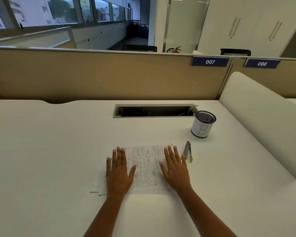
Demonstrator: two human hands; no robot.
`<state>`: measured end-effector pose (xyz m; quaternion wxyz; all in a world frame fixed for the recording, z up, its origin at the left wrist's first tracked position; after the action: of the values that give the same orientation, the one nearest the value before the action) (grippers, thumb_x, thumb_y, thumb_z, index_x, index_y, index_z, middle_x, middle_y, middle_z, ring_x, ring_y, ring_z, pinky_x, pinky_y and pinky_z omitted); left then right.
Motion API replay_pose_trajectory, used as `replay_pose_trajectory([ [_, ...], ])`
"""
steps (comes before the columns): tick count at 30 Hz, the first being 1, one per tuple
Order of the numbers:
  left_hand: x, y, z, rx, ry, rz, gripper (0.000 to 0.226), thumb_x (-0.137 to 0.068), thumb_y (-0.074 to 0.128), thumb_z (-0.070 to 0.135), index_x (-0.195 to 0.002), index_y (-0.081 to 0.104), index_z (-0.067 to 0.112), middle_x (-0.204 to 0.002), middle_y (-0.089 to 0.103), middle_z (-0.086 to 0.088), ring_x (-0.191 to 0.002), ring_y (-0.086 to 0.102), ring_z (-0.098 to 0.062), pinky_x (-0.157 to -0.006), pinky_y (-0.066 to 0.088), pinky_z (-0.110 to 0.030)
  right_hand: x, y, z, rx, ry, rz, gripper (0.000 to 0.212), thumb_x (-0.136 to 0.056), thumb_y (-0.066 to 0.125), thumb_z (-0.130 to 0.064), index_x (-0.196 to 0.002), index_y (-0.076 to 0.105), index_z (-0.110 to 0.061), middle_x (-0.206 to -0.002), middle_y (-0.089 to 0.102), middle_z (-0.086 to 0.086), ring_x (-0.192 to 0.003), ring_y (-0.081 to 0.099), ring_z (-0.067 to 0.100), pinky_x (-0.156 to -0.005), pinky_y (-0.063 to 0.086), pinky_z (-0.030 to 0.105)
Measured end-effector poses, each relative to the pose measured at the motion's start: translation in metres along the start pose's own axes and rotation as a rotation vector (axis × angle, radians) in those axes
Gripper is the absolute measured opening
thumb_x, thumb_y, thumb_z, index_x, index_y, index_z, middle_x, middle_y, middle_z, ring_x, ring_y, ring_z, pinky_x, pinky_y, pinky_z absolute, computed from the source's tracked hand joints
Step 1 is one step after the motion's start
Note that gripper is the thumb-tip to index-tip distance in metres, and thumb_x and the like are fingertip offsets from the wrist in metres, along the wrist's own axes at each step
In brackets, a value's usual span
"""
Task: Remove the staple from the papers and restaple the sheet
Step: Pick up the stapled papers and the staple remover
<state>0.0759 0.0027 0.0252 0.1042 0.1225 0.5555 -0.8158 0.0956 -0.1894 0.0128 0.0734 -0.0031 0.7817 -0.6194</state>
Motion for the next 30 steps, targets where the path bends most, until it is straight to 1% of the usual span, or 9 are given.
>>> replay_pose_trajectory([
  [2, 0.0, 0.003, -0.001, 0.022, -0.023, -0.072, 0.075, -0.08, -0.013, 0.062, -0.139, -0.018, 0.015, -0.15, 0.01, -0.013, -0.139, -0.018, -0.011, -0.11, -0.015, -0.028, 0.004, 0.009, 0.003, 0.029, 0.005, -0.045, 0.06, -0.096, 0.023, -0.043, -0.145, -0.001, -0.019, -0.157, -0.005, 0.002, -0.142, -0.016, 0.02, -0.118, -0.001, 0.041],
  [4, 0.003, 0.009, -0.002, -0.045, -0.02, -0.083, 0.088, -0.08, -0.014, 0.062, -0.139, 0.019, 0.005, -0.143, 0.033, -0.021, -0.139, 0.018, -0.029, -0.109, -0.015, -0.028, 0.01, 0.021, 0.006, 0.031, 0.01, -0.095, 0.059, -0.096, 0.023, -0.043, -0.146, 0.001, -0.019, -0.158, -0.003, 0.002, -0.145, -0.008, 0.019, -0.118, 0.001, 0.04],
  [7, 0.007, 0.022, -0.005, -0.042, -0.053, -0.167, 0.113, -0.056, -0.036, 0.069, -0.14, 0.01, 0.009, -0.153, 0.01, -0.015, -0.141, 0.004, -0.031, -0.111, -0.02, -0.032, 0.014, 0.029, 0.008, -0.011, 0.021, -0.12, 0.058, -0.096, 0.024, -0.043, -0.146, 0.003, -0.02, -0.158, 0.001, 0.001, -0.145, -0.003, 0.017, -0.118, 0.004, 0.04],
  [9, 0.007, 0.032, -0.012, -0.067, -0.094, -0.22, 0.118, -0.047, -0.043, 0.067, -0.141, 0.002, 0.012, -0.154, 0.001, -0.012, -0.142, -0.004, -0.027, -0.115, -0.012, -0.038, 0.013, 0.031, 0.01, -0.012, 0.023, -0.127, 0.058, -0.096, 0.024, -0.043, -0.146, 0.004, -0.02, -0.158, 0.003, 0.001, -0.145, 0.0, 0.016, -0.118, 0.005, 0.04],
  [18, 0.01, 0.033, -0.016, -0.046, -0.092, -0.299, 0.119, -0.044, -0.042, 0.068, -0.141, 0.001, 0.016, -0.154, -0.001, -0.011, -0.142, -0.005, -0.025, -0.116, -0.005, -0.038, 0.014, 0.035, 0.011, -0.01, 0.026, -0.126, 0.054, -0.097, 0.024, -0.042, -0.146, 0.009, -0.023, -0.158, 0.006, 0.0, -0.145, 0.004, 0.016, -0.118, 0.003, 0.039],
  [20, 0.014, 0.032, -0.019, 0.031, -0.062, -0.337, 0.109, -0.054, -0.027, 0.076, -0.142, 0.004, 0.018, -0.154, -0.004, -0.011, -0.142, -0.006, -0.024, -0.116, -0.004, -0.036, 0.014, 0.034, 0.012, -0.015, 0.026, -0.114, 0.054, -0.097, 0.025, -0.041, -0.145, 0.01, -0.023, -0.158, 0.007, -0.001, -0.145, 0.005, 0.015, -0.118, 0.003, 0.038],
  [22, 0.019, 0.03, -0.025, 0.142, -0.026, -0.409, 0.082, -0.077, 0.015, 0.071, -0.142, 0.008, 0.021, -0.154, -0.006, -0.007, -0.142, -0.008, -0.02, -0.115, -0.004, -0.035, 0.014, 0.034, 0.013, -0.015, 0.022, -0.115, 0.053, -0.097, 0.025, -0.041, -0.145, 0.01, -0.024, -0.157, 0.007, -0.002, -0.145, 0.005, 0.014, -0.118, 0.004, 0.037],
  [24, 0.023, 0.029, -0.031, 0.218, 0.025, -0.525, 0.082, -0.076, 0.046, 0.062, -0.141, 0.011, 0.025, -0.154, -0.008, -0.004, -0.141, -0.011, -0.016, -0.115, -0.005, -0.034, 0.014, 0.032, 0.014, -0.021, 0.015, -0.115, 0.053, -0.097, 0.025, -0.041, -0.145, 0.01, -0.025, -0.157, 0.008, -0.002, -0.145, 0.005, 0.014, -0.118, 0.004, 0.036],
  [30, 0.024, 0.012, -0.056, 0.205, 0.107, -0.592, 0.089, -0.068, 0.066, 0.053, -0.139, 0.019, 0.03, -0.155, 0.0, 0.004, -0.141, -0.005, -0.012, -0.115, -0.006, -0.033, 0.014, 0.029, 0.019, -0.053, -0.013, -0.137, 0.051, -0.098, 0.026, -0.039, -0.145, 0.012, -0.027, -0.157, 0.009, -0.004, -0.145, 0.005, 0.013, -0.118, 0.005, 0.035],
])
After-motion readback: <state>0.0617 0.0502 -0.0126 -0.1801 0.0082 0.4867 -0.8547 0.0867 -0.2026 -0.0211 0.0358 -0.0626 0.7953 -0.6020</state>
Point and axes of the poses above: each hand's wrist, its own x-axis away from the middle knuckle, its own y-axis out of the palm, z = x × y, the point moved 8 cm from there along -x, towards the middle knuckle
